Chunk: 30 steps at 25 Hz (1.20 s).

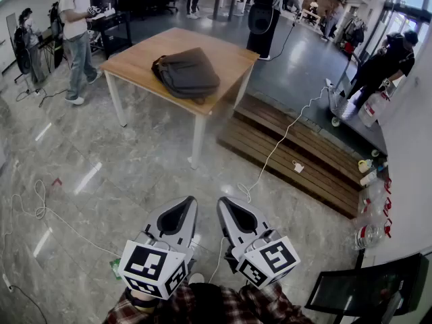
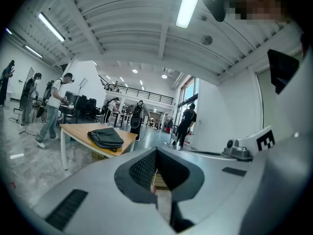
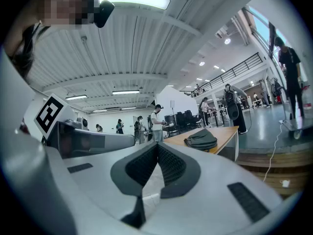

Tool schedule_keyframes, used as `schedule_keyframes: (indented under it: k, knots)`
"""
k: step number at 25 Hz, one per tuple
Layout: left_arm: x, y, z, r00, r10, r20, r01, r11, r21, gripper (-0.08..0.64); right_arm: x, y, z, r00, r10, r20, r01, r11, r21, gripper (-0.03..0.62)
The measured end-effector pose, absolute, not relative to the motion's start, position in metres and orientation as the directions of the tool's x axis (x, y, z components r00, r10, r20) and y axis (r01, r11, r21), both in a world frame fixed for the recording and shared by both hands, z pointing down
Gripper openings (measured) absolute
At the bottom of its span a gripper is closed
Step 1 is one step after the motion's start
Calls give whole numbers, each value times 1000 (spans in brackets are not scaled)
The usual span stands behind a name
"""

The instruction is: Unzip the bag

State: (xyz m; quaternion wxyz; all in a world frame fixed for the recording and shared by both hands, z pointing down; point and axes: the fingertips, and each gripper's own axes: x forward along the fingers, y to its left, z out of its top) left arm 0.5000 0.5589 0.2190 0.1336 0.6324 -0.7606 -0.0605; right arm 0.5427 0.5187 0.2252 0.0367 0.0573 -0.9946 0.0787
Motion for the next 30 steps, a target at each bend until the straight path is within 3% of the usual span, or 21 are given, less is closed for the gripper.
schedule_keyframes:
  k: [16,30]
  knots:
    - [275,474,216,-128,-983,133,-963,155,220,8,313,429,227,-986,-143,83,-154,977,-147,11]
    - [146,415,242,-125,-979,160,-947,166,276,8,198,358,246,-975,-183,128,-201,968,-147,11]
